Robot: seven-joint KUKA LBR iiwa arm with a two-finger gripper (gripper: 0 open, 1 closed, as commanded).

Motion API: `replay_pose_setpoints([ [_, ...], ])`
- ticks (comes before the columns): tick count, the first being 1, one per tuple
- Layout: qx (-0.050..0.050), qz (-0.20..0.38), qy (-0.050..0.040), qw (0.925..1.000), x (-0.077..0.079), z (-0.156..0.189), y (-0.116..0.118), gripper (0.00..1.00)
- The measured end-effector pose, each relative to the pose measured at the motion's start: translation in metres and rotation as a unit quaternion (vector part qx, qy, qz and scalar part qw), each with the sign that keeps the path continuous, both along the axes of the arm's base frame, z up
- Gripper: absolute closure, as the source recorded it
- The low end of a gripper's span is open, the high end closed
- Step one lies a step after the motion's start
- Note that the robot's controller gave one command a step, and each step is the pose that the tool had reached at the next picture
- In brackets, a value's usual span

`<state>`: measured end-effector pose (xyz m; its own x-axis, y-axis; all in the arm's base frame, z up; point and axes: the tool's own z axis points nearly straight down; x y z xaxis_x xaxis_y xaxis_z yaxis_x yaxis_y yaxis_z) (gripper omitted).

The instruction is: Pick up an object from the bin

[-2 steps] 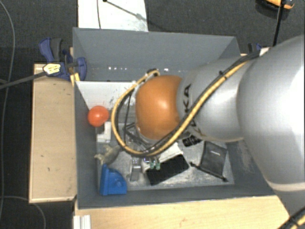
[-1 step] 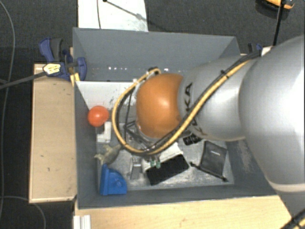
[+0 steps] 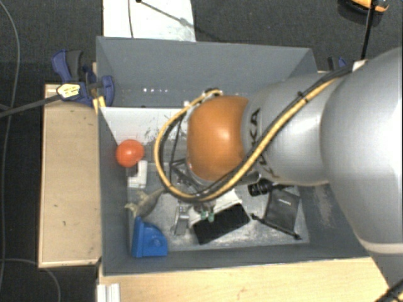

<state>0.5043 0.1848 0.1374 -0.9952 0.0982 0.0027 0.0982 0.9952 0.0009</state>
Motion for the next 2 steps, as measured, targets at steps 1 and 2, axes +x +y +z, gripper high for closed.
replay_pose_setpoints([
  [1, 0.000, -0.083, -0.0004, 0.9965, -0.0063, 0.0291, -0.0216, 0.00],
  [2, 0.000, 0.041, -0.0032, 0.9992, -0.0067, 0.0328, -0.0313, 0.00],
])
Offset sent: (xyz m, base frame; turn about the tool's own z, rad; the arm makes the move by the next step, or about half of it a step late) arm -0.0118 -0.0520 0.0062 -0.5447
